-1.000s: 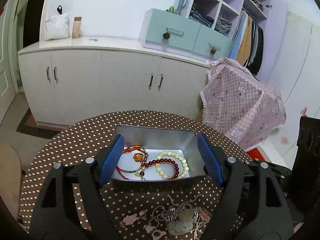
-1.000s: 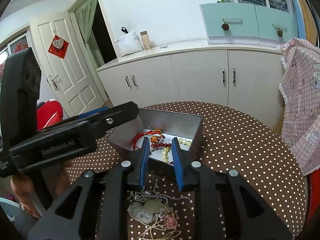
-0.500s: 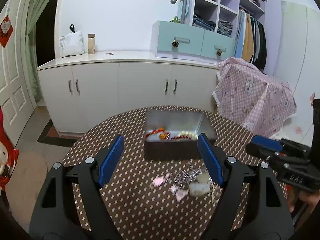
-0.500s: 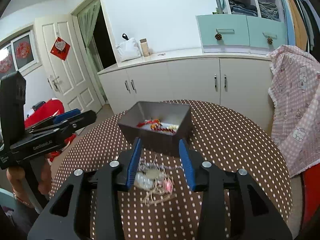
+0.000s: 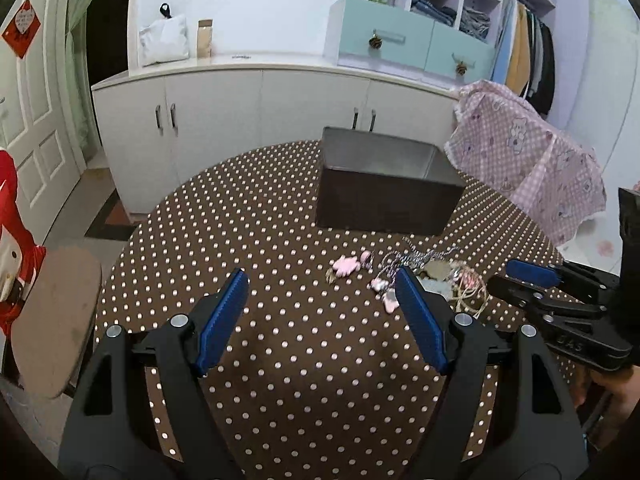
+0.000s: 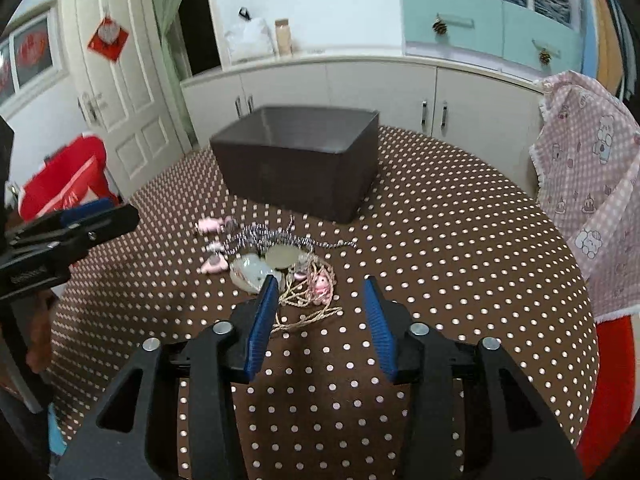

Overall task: Organize jewelry
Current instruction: 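Move both grippers back over the remaining jewelry pile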

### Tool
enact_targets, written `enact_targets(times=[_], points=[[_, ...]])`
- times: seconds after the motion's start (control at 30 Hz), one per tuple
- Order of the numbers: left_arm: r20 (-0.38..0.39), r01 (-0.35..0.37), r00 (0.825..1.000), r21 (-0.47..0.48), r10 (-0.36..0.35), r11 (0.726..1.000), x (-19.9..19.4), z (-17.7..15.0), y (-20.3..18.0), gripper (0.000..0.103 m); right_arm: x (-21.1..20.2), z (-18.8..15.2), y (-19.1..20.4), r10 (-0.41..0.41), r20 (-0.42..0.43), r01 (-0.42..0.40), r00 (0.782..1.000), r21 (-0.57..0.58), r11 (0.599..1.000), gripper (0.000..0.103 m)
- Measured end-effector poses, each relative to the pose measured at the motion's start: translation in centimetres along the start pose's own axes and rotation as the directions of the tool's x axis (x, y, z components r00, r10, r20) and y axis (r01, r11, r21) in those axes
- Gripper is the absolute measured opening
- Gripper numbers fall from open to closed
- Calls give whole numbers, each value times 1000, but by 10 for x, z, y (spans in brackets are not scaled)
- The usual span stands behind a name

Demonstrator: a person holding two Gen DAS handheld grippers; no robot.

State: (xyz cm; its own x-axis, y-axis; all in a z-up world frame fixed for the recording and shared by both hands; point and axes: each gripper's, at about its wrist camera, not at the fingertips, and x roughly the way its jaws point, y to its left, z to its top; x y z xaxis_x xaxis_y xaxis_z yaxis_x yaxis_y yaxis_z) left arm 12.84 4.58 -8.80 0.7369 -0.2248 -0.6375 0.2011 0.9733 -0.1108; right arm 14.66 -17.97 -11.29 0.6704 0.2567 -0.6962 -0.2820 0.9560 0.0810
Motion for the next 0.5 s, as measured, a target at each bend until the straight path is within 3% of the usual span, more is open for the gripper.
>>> enact_targets(times=[0.07,0.23,0.33,0.5], points=[[-9,0,1000,-1,0,1000,1,-2,1,75,9,1,2,-4,-22,3,1000,-19,1000,22],[-27,3,1000,-2,-3,1000,6,-5,2,75,20,5,6,-27,-49,24,998,-51,998,20],[-34,8,999,-1,-8,1000,8,-5,3,75,23,7,7,-59,-53,55,997,-83,995,4],[-38,21,999,13,-20,1000,11,-5,0,75,-5,13,5,-37,49,40,998,-64,997,4]])
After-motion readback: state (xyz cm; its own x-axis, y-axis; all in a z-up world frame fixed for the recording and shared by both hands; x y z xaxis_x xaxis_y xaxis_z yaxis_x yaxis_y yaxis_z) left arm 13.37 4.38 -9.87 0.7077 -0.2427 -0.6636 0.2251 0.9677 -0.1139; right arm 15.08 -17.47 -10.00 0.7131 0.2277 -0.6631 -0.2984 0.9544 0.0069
